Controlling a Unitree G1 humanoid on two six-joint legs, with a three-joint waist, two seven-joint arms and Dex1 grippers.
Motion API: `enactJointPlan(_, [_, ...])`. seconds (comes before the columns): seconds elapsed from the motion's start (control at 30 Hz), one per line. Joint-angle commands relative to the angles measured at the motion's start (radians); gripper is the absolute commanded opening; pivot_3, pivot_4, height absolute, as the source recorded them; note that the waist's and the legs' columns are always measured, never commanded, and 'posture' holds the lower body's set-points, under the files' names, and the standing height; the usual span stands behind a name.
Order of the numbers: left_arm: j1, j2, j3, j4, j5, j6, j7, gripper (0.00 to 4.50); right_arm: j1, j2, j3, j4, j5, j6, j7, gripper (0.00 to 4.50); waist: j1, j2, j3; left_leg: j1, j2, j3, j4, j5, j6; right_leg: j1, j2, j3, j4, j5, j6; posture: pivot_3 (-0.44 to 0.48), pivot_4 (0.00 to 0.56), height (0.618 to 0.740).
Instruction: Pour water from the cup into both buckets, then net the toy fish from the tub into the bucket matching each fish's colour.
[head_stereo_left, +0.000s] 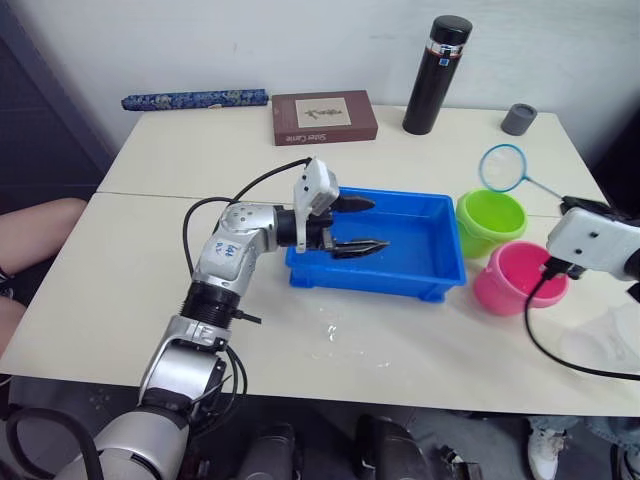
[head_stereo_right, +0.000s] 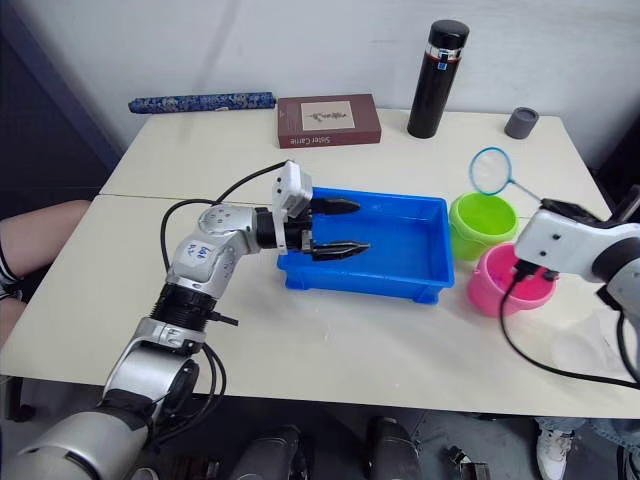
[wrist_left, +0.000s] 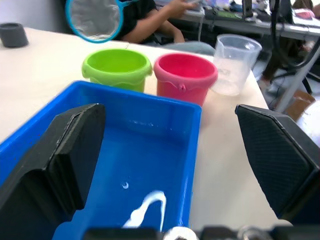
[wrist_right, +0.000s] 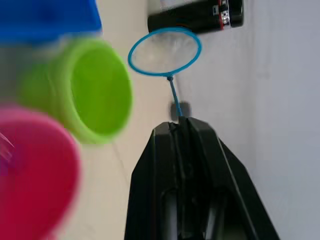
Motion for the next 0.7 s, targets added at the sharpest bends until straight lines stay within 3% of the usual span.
enactJointPlan(0.03, [0.05, 0.12, -0.004, -0.159, -0.065, 0.071, -0.142, 4.47, -0.075, 0.047, -0.12, -0.162, 0.372, 0.287, 0.092, 0.0, -0.005, 0.001, 0.0, 0.0, 0.0, 0.0, 0.0, 0.0, 0.0, 0.0, 0.0, 0.0, 0.0, 0.0, 0.0, 0.0, 0.15, 0.74])
enactJointPlan(0.17, [0.145, 0.284, -0.006, -0.331, -0.126, 0.182, -0.252, 4.47, -0.013, 0.033, -0.138, -0.271, 0.608, 0.431, 0.204, 0.0, 0.002, 0.001, 0.0, 0.0, 0.001, -0.004, 0.0, 0.0, 0.0, 0.001, -0.001, 0.002, 0.0, -0.001, -0.001, 0.0, 0.15, 0.74])
enactJointPlan(0.33, [0.277, 0.456, 0.026, -0.504, -0.181, 0.282, -0.279, 4.47, 0.139, 0.053, -0.008, -0.309, 0.655, 0.363, 0.283, 0.0, 0.006, 0.001, 0.0, 0.0, -0.001, -0.006, 0.001, -0.001, 0.001, 0.003, -0.002, 0.006, -0.002, -0.001, -0.001, 0.0, 0.15, 0.74])
enactJointPlan(0.5, [0.362, 0.561, 0.048, -0.576, -0.187, 0.287, -0.277, 4.47, 0.225, 0.066, 0.201, -0.229, 0.533, 0.171, 0.338, 0.0, 0.003, 0.0, 0.0, 0.001, -0.001, -0.006, 0.002, -0.001, 0.001, 0.004, -0.001, 0.007, -0.001, -0.001, -0.001, 0.0, 0.15, 0.74])
enactJointPlan(0.63, [0.388, 0.571, 0.055, -0.571, -0.167, 0.251, -0.237, 4.47, 0.217, 0.079, 0.363, -0.069, 0.366, -0.031, 0.343, 0.0, 0.003, 0.0, 0.0, 0.003, -0.001, -0.004, 0.001, -0.001, 0.001, 0.005, -0.001, 0.008, -0.001, -0.001, -0.001, 0.0, 0.15, 0.74])
enactJointPlan(0.7, [0.396, 0.565, 0.066, -0.563, -0.172, 0.249, -0.212, 4.5, 0.198, 0.093, 0.408, 0.006, 0.326, -0.085, 0.336, 0.84, 0.003, 0.0, 0.0, 0.002, -0.001, -0.004, 0.001, -0.001, 0.001, 0.004, -0.001, 0.008, -0.001, -0.001, -0.001, 0.0, 0.15, 0.74])
